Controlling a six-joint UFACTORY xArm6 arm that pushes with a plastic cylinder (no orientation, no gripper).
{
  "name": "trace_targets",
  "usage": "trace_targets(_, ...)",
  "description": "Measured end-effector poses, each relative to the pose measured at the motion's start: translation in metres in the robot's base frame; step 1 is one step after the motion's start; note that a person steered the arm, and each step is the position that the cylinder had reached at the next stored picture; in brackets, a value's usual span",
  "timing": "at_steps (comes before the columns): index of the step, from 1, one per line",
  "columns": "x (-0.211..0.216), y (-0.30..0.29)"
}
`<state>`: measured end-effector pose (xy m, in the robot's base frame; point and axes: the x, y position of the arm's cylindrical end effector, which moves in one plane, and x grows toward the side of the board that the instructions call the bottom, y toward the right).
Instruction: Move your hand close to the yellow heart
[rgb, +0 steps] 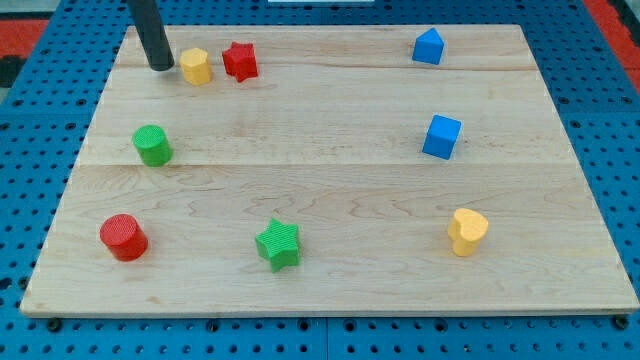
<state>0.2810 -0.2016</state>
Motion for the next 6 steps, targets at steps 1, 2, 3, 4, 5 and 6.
trace_targets(1,0.011,0.041)
trace_targets(2,0.021,0.059)
trace_targets(3,0.071,0.133)
trace_targets(4,0.130,0.234)
trace_targets(5,0.200,0.340)
trace_targets(6,0.258,0.398)
